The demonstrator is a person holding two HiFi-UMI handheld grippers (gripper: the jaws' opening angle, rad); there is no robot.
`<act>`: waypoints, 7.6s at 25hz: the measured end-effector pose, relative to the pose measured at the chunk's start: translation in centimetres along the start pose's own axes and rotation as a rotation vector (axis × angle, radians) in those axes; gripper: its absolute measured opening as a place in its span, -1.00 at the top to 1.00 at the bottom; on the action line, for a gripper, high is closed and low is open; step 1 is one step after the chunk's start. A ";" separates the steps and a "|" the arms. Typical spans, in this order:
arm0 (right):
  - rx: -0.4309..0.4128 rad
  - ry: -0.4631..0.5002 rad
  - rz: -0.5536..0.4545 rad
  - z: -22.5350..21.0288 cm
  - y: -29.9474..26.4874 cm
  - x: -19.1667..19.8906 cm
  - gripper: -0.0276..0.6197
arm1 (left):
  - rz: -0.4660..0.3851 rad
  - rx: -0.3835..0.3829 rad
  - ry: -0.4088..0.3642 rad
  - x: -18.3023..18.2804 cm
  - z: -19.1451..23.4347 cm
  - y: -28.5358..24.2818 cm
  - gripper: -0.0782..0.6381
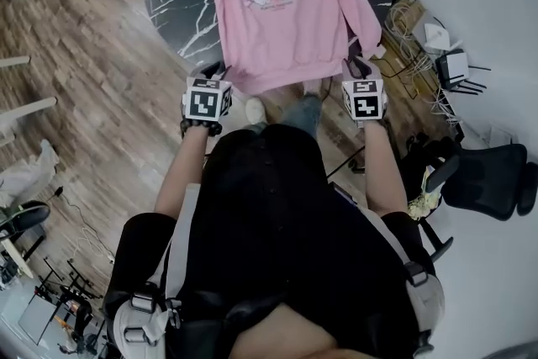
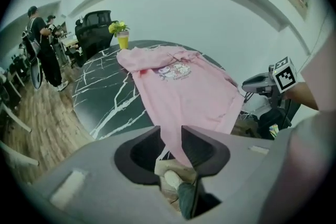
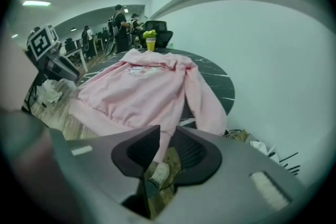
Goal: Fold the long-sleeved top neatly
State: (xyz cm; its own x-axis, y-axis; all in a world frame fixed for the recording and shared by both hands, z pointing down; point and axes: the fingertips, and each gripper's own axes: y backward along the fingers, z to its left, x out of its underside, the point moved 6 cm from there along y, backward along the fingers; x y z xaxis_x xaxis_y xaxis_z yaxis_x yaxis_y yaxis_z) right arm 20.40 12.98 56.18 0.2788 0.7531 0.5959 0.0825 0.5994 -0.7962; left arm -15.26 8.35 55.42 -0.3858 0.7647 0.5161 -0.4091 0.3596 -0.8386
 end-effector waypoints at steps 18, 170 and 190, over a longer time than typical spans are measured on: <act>-0.242 -0.399 0.004 -14.8 -4.3 3.8 0.27 | 0.080 0.145 -0.046 -11.0 -13.6 -8.7 0.46; -0.556 0.230 0.020 21.2 -17.5 -28.4 0.62 | 0.090 0.242 0.239 -2.2 11.6 -1.2 0.57; -0.423 0.052 0.005 9.0 -10.4 -19.1 0.40 | 0.091 0.264 0.138 -0.9 5.0 -1.3 0.55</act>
State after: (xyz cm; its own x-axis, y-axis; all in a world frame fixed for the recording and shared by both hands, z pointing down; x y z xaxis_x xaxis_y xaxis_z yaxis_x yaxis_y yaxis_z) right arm 5.64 -5.18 54.07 0.3270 0.7344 0.5947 0.4638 0.4235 -0.7781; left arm -18.52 4.57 56.93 -0.3218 0.8593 0.3975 -0.5860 0.1490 -0.7965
